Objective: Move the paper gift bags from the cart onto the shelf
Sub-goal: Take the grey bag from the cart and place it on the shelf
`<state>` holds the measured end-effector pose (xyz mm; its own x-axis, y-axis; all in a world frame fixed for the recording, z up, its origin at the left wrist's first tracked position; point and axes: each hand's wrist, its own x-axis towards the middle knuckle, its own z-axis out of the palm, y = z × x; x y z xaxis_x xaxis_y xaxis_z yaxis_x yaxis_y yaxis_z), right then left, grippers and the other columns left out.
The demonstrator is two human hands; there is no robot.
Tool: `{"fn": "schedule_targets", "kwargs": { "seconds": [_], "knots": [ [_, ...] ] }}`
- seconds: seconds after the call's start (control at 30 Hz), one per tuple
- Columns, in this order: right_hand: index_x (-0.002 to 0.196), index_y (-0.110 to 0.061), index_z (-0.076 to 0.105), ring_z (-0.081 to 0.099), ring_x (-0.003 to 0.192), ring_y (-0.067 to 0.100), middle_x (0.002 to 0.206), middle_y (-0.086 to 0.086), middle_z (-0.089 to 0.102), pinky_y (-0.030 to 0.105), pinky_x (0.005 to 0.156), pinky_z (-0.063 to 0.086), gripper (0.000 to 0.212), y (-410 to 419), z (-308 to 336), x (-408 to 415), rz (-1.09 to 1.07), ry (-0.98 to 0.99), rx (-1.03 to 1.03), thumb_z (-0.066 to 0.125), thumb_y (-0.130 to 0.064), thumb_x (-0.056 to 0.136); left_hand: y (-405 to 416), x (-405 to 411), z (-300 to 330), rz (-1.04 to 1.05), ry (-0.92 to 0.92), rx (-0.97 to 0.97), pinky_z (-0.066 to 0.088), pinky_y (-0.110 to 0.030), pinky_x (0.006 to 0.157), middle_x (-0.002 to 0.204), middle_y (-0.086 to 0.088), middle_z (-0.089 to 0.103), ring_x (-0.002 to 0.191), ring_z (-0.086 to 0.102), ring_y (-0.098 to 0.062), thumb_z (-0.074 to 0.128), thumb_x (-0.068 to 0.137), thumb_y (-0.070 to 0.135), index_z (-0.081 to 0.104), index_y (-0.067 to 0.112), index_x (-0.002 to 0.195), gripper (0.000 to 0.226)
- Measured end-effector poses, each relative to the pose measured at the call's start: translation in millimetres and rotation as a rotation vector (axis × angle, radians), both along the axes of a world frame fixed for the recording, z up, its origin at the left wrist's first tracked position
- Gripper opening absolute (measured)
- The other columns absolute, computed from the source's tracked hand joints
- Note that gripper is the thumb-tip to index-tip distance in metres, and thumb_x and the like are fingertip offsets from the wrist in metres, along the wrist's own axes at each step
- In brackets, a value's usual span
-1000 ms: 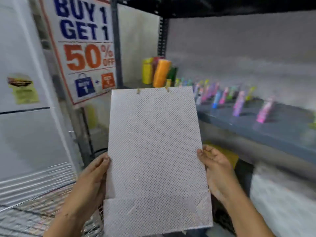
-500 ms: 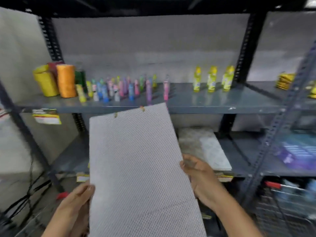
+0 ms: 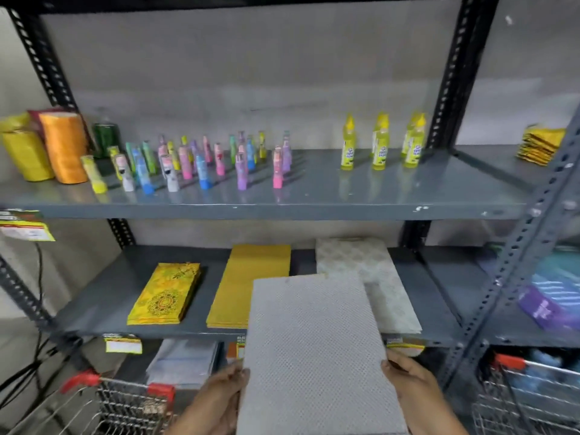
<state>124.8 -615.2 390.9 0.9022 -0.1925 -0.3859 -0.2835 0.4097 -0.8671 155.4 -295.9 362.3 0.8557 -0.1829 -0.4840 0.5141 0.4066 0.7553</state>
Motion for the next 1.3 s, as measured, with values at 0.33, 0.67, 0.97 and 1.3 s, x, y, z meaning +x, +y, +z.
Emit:
{"fn": "schedule_targets", "kwargs": {
  "seconds": [0.33,0.67,0.97,1.3],
  "knots": [
    [0.122,-0.003,0.06,0.062,0.11,0.021,0.119,0.007,0.067,0.036,0.106,0.044,0.047,-121.9,4.1,132.6,-0.024,-0.01,-0.102,0.069,-0.016,0.078,-135.0,114.6,25.4,0.01,-0.016,0.124,0.059,-0.037,0.072,0.102,-0.021,0.074,0.086,0.073,-0.03,0.032,0.087,-0.021,0.069,-0.002,0.105,0.045],
    [0.123,-0.006,0.06,0.06,0.1,0.015,0.118,0.005,0.064,0.028,0.092,0.041,0.038,-136.3,-10.9,196.0,-0.03,0.011,-0.371,0.066,-0.002,0.085,-187.2,257.8,1.0,0.223,-0.048,0.34,0.052,-0.037,0.086,0.108,-0.016,0.065,0.093,0.06,-0.028,0.045,0.089,-0.011,0.062,0.001,0.117,0.035],
    [0.125,0.003,0.057,0.061,0.108,0.027,0.122,0.015,0.064,0.038,0.097,0.048,0.042,-133.7,-53.2,216.3,-0.068,0.088,-0.619,0.066,0.0,0.084,-205.5,267.7,-6.7,-0.291,-0.224,1.21,0.049,-0.026,0.089,0.124,-0.011,0.064,0.107,0.063,-0.019,0.045,0.095,0.005,0.061,0.002,0.118,0.028],
    [0.13,-0.019,0.055,0.062,0.111,0.025,0.13,0.01,0.061,0.045,0.096,0.052,0.048,-167.8,-145.4,234.9,-0.009,0.187,-0.822,0.068,-0.027,0.084,-210.8,265.9,-22.8,-0.127,-0.107,0.998,0.045,-0.029,0.068,0.066,-0.002,0.054,0.075,0.053,-0.022,0.042,0.089,0.001,0.052,0.018,0.06,0.035]
  ]
}}
